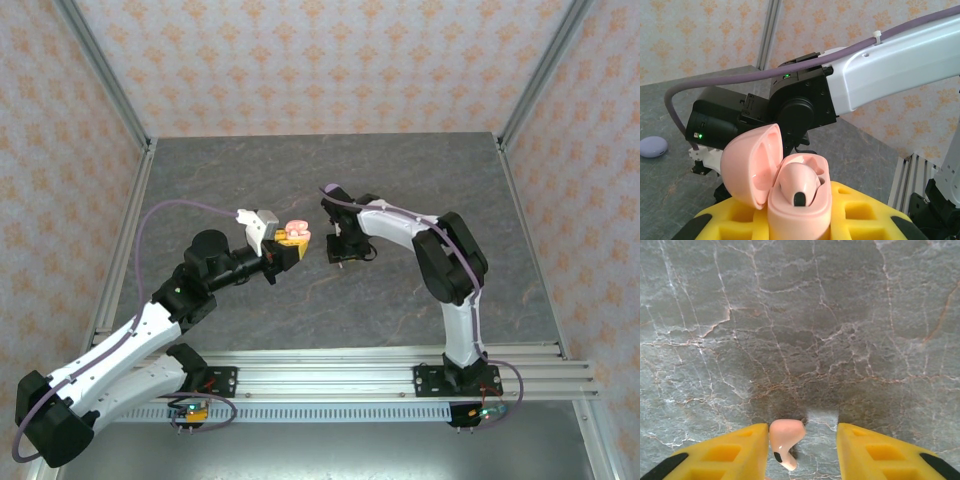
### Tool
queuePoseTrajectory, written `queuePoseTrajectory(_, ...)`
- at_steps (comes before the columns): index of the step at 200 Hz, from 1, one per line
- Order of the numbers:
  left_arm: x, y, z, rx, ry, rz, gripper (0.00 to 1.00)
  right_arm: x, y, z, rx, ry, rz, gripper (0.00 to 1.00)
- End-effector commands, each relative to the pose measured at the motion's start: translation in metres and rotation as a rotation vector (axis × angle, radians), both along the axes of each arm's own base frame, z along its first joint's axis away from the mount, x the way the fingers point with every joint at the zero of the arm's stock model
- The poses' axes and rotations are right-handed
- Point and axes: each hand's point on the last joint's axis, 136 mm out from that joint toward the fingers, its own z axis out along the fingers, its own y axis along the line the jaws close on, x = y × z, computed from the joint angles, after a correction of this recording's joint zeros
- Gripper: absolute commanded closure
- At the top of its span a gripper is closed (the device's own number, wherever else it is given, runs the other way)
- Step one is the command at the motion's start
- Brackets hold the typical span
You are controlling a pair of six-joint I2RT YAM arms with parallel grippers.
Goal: Insert the wireless bluetooth earbuds into the charging case
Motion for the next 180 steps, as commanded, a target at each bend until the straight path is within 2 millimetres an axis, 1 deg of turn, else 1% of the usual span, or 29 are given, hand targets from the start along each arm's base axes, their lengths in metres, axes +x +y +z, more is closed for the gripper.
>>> queuePoseTrajectory(1, 0.001, 0.001, 0.015, -0.023, -0.032, 0.003, 0.96, 0.002, -0.005, -0.003, -0.075, -0.009, 0.009, 0.58)
queuePoseTrajectory(49, 0.001, 0.001, 0.015, -0.021, -0.033, 0.002, 0.96, 0.007, 0.007, 0.0, -0.085, -0.04, 0.014, 0.58)
queuePoseTrajectory(69, 0.001, 0.002, 0.016, -0.023, -0.036, 0.003, 0.96, 0.009, 0.008, 0.0, -0.098, -0.048, 0.015, 0.59)
queuePoseTrajectory(77, 0.0, 0.002, 0.016, -0.023, -0.036, 0.002, 0.96, 0.01, 0.009, -0.001, -0.097, -0.049, 0.016, 0.61)
queuePoseTrajectory(102, 0.0, 0.002, 0.016, -0.021, -0.035, 0.002, 0.96, 0.01, 0.008, -0.002, -0.106, -0.047, 0.019, 0.65)
queuePoseTrajectory(180, 0.001, 0.002, 0.016, -0.018, -0.035, 0.004, 0.96, 0.004, -0.002, -0.004, -0.159, -0.033, 0.049, 0.65)
